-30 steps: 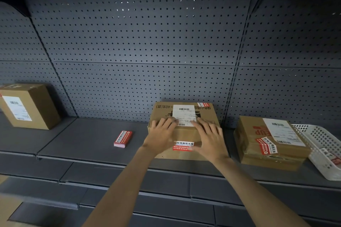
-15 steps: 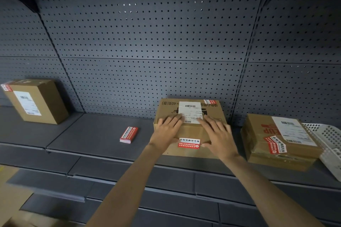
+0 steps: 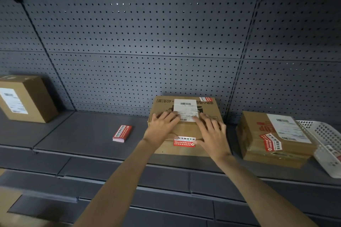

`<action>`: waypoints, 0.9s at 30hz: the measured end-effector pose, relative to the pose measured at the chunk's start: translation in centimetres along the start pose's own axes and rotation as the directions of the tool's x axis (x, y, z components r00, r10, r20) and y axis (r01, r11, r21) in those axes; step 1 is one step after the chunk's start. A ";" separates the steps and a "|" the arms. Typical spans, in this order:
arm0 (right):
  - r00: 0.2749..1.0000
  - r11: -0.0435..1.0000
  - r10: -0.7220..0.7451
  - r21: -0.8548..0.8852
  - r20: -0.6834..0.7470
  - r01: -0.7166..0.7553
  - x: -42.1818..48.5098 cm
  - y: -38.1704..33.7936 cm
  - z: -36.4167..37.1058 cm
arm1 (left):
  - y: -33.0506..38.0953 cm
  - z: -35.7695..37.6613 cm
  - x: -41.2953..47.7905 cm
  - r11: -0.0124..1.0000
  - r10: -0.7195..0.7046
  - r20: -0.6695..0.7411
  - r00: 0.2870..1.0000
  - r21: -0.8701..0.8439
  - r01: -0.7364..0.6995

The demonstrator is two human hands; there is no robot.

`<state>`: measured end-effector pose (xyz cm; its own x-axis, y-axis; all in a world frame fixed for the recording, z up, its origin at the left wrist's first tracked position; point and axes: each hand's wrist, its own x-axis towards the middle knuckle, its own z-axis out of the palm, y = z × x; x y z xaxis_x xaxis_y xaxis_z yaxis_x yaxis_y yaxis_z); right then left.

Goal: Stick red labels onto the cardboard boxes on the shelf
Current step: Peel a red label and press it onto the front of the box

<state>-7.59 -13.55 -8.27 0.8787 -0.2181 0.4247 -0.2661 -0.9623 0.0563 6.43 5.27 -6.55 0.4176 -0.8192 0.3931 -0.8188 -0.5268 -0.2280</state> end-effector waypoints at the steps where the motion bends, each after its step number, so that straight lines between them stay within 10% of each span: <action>1: 1.000 1.000 -0.001 -0.001 0.012 0.001 0.0 0.1 -0.1 | -0.2 -0.1 -0.1 1.000 0.016 0.004 1.000 -0.007 -0.016; 14: 0.996 0.995 0.087 -0.045 -0.033 -0.088 -0.3 -2.0 -0.3 | 3.6 0.5 -0.8 0.974 -0.217 0.040 0.975 0.070 0.214; 27: 0.998 0.998 0.064 -0.010 0.020 -0.064 -0.6 -1.3 -0.8 | 2.6 0.2 -1.3 0.991 -0.128 0.100 0.987 0.055 0.123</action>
<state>-8.10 -12.00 -7.94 0.8674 -0.2824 0.4097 -0.3255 -0.9448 0.0380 3.88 4.95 -7.82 0.5564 -0.7635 0.3277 -0.7383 -0.6353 -0.2266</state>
